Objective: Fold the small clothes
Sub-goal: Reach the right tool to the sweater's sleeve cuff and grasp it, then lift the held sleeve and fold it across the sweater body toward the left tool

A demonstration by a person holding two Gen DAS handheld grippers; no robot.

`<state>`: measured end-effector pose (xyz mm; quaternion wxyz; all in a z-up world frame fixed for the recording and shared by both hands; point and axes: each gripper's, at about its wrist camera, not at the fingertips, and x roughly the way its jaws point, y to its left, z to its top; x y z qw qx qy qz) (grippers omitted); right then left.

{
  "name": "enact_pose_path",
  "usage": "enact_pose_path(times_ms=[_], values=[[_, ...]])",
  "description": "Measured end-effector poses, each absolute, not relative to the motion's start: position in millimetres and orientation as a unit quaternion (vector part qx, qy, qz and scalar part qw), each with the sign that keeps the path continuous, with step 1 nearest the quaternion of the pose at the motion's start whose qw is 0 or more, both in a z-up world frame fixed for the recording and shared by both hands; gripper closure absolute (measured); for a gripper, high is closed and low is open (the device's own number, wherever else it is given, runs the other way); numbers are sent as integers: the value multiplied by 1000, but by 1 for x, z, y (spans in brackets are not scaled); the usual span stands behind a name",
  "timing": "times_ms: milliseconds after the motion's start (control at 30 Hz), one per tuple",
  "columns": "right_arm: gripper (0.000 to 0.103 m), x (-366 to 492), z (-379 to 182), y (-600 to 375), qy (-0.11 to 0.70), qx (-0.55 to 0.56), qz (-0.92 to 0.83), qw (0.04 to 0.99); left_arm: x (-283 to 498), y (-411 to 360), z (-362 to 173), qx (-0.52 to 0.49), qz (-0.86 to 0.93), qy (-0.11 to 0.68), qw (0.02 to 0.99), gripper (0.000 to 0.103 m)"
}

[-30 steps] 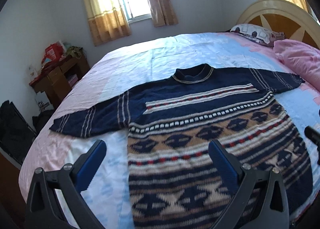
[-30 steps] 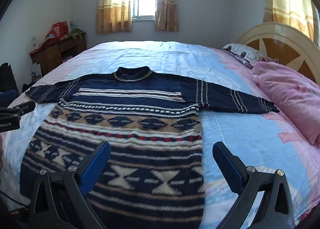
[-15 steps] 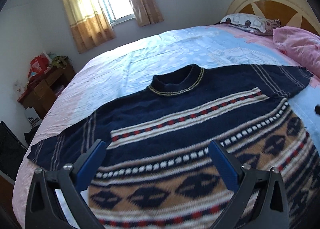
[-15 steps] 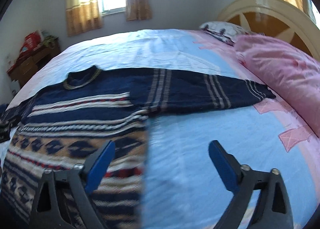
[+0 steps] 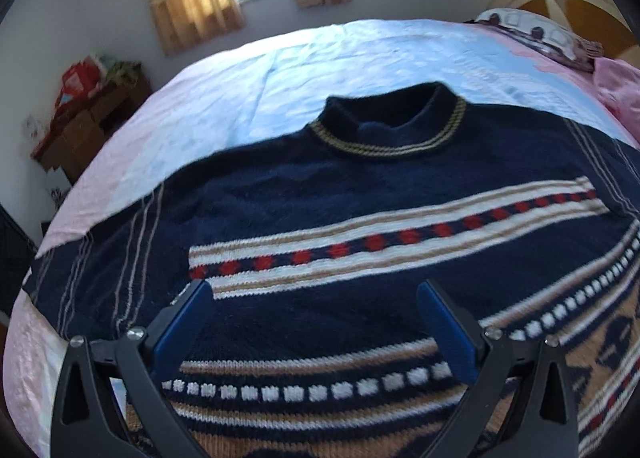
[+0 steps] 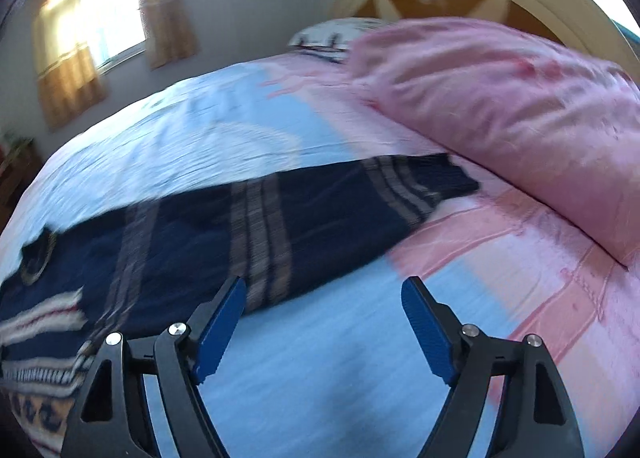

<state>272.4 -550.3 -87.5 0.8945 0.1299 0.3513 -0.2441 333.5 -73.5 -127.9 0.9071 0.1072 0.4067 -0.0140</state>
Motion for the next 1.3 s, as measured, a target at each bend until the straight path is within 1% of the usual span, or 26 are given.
enact_pose_path(times_ms=[100,333,433,500,567,667,700,733,800,833,900,1067,1300], values=[[30,279,-92,-590,353,158,-275,880,339,-69,-132,96,-7,414,905,0],[32,292,-92,-651,350,199,-315,860,343,-65,-138,82,-6,427,901,0],[38,297,-97,-676,354,222,-333,845,341,-67,-141,83,-7,428,900,0],[46,301,-103,-690,360,236,-341,836,340,-67,-141,82,-8,428,900,0],[48,304,-110,-701,366,255,-343,827,341,-67,-143,81,-7,429,900,0],[50,315,-112,-708,363,254,-340,830,342,-68,-144,82,-7,429,900,0],[55,320,-113,-709,366,252,-339,829,341,-69,-144,82,-8,428,900,0],[59,324,-114,-710,367,248,-341,829,341,-69,-144,84,-8,428,900,0],[76,332,-116,-710,373,237,-345,828,341,-70,-145,85,-8,426,900,0],[80,336,-118,-712,373,235,-348,827,341,-70,-145,85,-9,426,901,0],[94,339,-117,-714,369,236,-344,831,340,-70,-145,84,-9,426,901,0],[96,342,-97,-692,345,195,-329,857,340,-69,-146,82,-11,427,901,0],[96,362,-59,-616,323,115,-267,901,340,-65,-146,68,-13,431,900,0]])
